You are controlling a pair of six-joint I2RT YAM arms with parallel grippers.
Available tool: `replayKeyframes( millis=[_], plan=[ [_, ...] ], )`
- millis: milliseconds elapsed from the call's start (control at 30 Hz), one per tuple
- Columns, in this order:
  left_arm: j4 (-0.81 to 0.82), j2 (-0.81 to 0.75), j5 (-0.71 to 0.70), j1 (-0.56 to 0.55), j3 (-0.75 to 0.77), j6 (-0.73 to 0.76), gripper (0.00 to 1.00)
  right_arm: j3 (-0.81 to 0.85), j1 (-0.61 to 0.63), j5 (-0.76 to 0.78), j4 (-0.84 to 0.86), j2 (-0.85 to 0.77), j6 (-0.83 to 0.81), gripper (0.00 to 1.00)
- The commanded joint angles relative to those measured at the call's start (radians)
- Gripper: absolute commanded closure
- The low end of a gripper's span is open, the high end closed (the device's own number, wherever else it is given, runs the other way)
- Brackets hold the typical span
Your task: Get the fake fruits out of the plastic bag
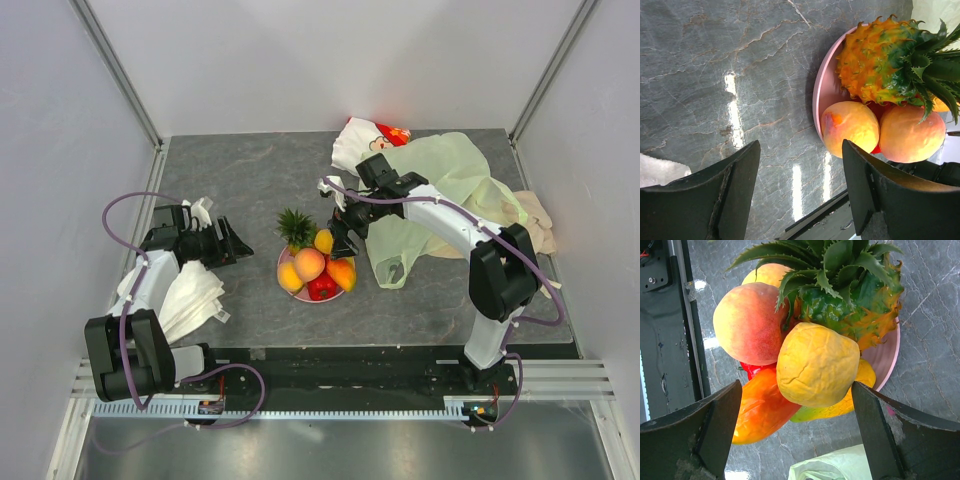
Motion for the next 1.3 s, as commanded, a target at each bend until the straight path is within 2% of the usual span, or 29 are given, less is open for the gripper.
replayKeyframes(
  millis=[0,700,1267],
  plan=[
    [0.025,0.001,0.014,0.008,-0.004,0.012,0.27,0.003,-0.002,-0.015,0.006,-0.019,-0.015,0.02],
    [0.028,0.013,0.014,0.006,0.001,0.012,0.27,0.000,-0.003,0.019,0.001,-0.010,-0.038,0.02],
    [0.024,0.013,0.013,0.006,0.003,0.014,0.26,0.044,-0.011,0.056,0.067,0.054,0.037,0.02]
  ],
)
